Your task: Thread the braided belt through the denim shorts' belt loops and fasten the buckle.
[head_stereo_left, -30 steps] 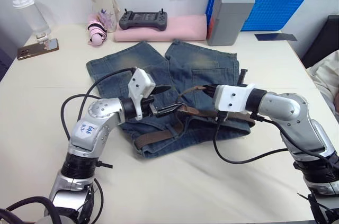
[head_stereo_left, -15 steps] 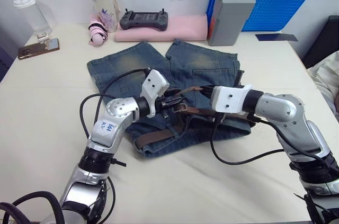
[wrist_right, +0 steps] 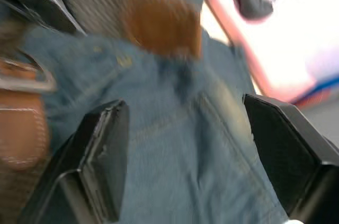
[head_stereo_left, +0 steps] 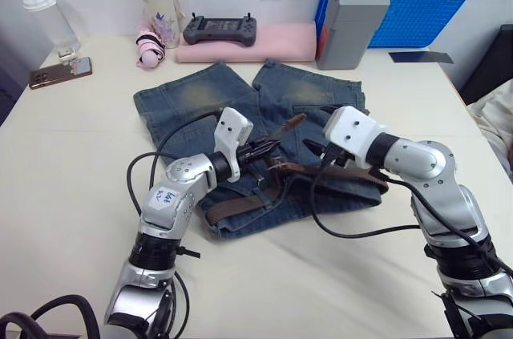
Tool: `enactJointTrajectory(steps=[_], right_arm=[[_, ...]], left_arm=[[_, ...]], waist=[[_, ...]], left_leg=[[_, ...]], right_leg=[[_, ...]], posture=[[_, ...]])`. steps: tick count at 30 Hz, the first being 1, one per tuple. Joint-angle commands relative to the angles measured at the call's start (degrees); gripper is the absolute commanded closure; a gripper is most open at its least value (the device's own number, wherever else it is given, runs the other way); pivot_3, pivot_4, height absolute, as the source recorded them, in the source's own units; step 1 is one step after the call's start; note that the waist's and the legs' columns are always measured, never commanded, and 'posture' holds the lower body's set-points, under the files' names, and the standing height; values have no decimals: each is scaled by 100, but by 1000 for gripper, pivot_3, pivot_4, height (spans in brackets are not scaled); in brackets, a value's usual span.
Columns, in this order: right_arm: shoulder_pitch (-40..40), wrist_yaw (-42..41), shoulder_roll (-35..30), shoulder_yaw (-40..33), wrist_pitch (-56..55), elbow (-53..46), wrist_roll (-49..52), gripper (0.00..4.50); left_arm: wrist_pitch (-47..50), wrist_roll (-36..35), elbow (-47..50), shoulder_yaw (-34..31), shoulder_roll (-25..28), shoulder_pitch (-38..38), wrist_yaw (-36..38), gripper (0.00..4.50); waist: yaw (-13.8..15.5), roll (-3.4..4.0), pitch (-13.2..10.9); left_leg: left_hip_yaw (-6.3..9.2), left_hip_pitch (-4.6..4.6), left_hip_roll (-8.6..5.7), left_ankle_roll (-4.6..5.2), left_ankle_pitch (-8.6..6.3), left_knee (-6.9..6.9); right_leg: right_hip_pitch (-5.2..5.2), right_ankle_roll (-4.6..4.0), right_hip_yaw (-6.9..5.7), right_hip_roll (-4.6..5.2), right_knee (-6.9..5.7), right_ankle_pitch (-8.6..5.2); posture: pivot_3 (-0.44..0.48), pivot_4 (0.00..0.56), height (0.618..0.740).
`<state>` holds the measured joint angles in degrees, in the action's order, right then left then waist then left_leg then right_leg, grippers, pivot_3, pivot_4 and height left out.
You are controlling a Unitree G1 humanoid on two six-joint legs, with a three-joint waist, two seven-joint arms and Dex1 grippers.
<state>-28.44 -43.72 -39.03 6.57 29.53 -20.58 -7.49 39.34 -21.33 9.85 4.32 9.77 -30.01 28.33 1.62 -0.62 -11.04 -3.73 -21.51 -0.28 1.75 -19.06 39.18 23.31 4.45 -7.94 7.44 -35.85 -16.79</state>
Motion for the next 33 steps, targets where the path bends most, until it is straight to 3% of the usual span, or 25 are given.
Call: enactJointTrajectory(steps=[1,12,21,27,33], right_arm=[[418,-207,-397,157,197,23,-174,1109],[1299,-724,-751,983,759,-498,-198,1109],[1705,-1369,-814,1346,1493,-1679,369,1109],[1664,-1338,-755,1289,2149,-2254,770,1109],[1274,-903,-742,442,1859,-1734,860,1109]], left_arm=[[66,-268,409,-72,-90,137,-36,4500],[-263,-100,708,475,513,400,569,4500],[-710,49,541,565,1205,450,1183,4500],[-711,-191,794,116,1430,643,1216,4500],[-305,-785,1908,-535,1165,1314,524,4500]], waist=[[-1,-1,0],[-23,0,1],[-26,-3,3],[-28,-3,3],[-20,-3,2]], left_leg=[[3,0,0,2,-1,0],[-2,35,4,-3,-1,-1],[25,45,8,-9,-9,-4],[30,44,7,-6,-10,-4],[34,37,5,-5,-13,-4]], right_leg=[[-4,0,-2,0,4,0],[-33,0,7,-3,3,0],[-64,0,-18,-5,30,0],[-67,0,-22,-2,32,0],[-66,0,-26,2,36,0]], posture=[[0,150,712],[0,150,712],[0,150,712],[0,150,712],[0,150,712]])
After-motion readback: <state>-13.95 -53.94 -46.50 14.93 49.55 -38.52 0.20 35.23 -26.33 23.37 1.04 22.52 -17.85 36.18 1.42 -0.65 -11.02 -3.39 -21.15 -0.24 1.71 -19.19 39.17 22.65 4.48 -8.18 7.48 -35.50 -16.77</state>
